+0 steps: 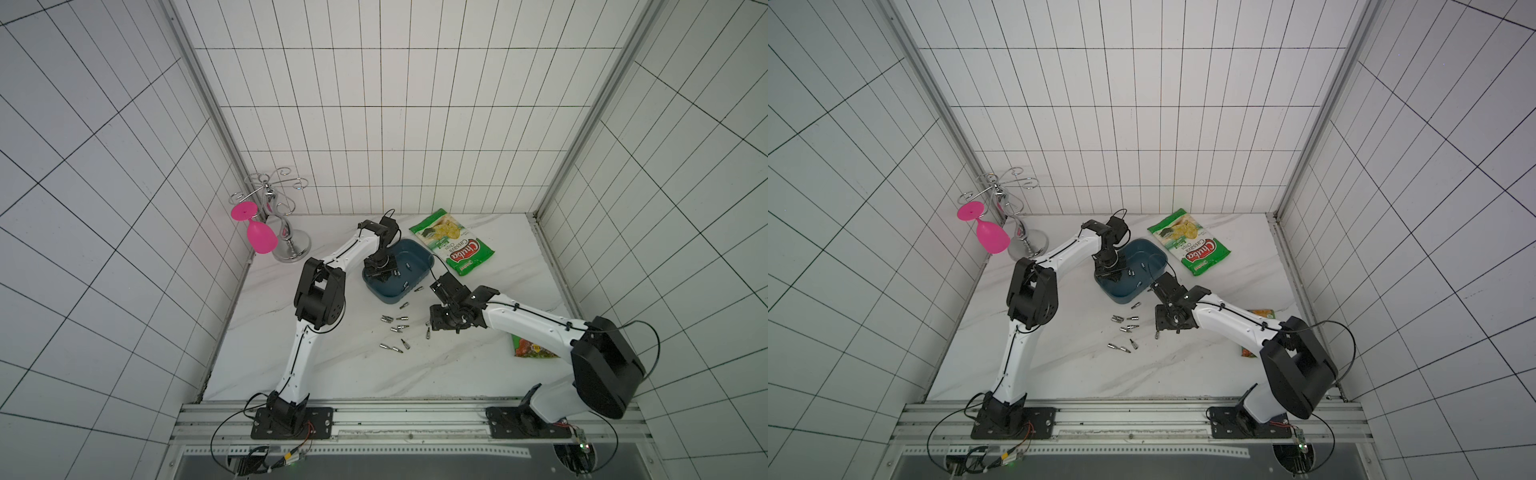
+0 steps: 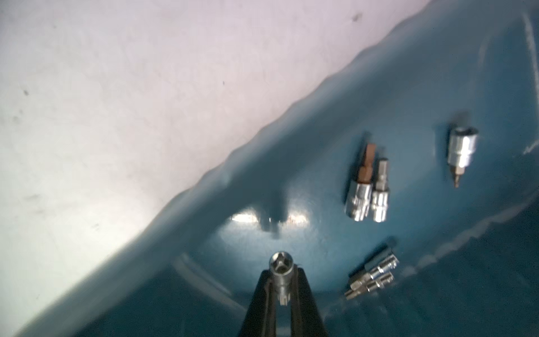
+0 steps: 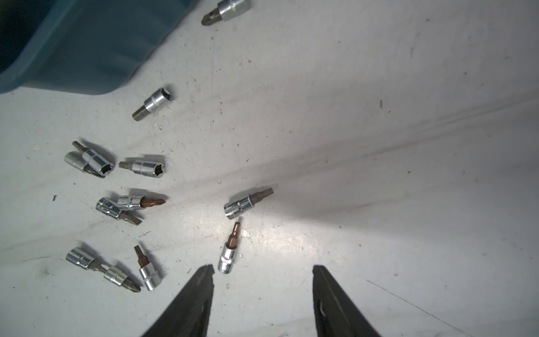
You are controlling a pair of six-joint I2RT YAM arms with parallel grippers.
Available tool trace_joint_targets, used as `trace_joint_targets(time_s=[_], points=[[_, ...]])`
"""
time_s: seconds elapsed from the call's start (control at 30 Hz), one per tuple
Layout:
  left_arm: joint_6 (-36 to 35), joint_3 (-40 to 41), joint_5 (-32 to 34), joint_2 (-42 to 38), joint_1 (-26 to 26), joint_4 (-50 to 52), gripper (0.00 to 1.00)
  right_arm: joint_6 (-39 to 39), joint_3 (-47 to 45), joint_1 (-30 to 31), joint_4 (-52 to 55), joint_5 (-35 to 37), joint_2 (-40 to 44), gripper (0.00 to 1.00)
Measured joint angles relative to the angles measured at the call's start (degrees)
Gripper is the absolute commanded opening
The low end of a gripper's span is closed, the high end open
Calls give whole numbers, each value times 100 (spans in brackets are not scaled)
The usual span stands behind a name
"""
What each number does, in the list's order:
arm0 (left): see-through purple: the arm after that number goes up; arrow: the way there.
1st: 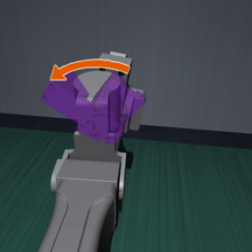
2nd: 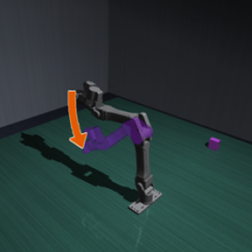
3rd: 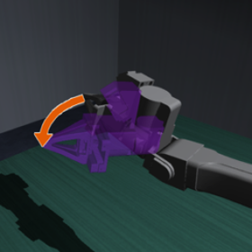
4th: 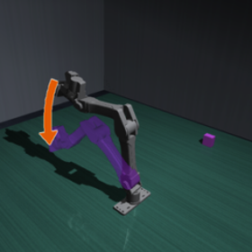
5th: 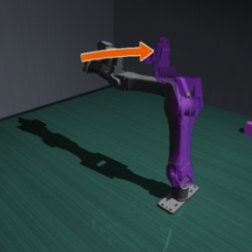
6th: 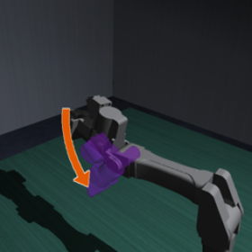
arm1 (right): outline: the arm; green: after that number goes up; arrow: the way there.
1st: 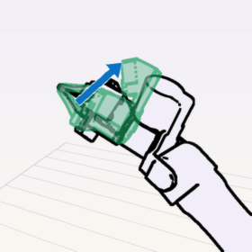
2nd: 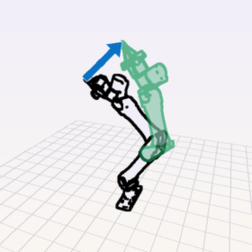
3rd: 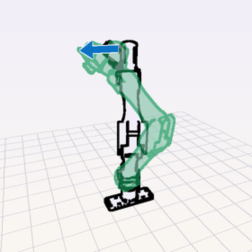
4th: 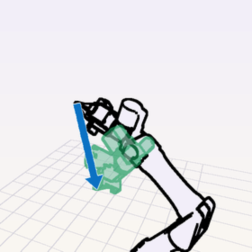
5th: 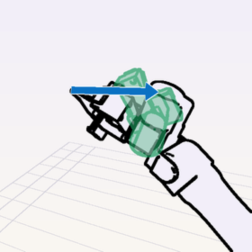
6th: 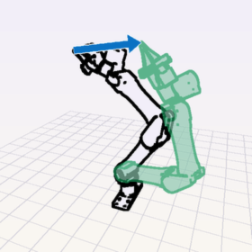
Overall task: Put the bit on the desktop into the storage box
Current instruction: Place the screwdriver bit in the storage box.
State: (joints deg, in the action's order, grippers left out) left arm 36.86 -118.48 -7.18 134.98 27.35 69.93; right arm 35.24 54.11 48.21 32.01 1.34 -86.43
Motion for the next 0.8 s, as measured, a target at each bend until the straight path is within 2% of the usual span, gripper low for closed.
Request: trace_joint_targets(time_s=[0.33, 0.6, 0.8], points=[[-35, -422, -85, 361, -52, 92, 0, 13, 168, 142, -2, -114, -428, 56], [-44, -431, -146, 435, -52, 98, 0, 15, 544, 236, 142, -146, -914, 51], [-52, -431, -151, 435, -57, 105, 12, 55, 789, 385, 385, -98, -1123, 49]])
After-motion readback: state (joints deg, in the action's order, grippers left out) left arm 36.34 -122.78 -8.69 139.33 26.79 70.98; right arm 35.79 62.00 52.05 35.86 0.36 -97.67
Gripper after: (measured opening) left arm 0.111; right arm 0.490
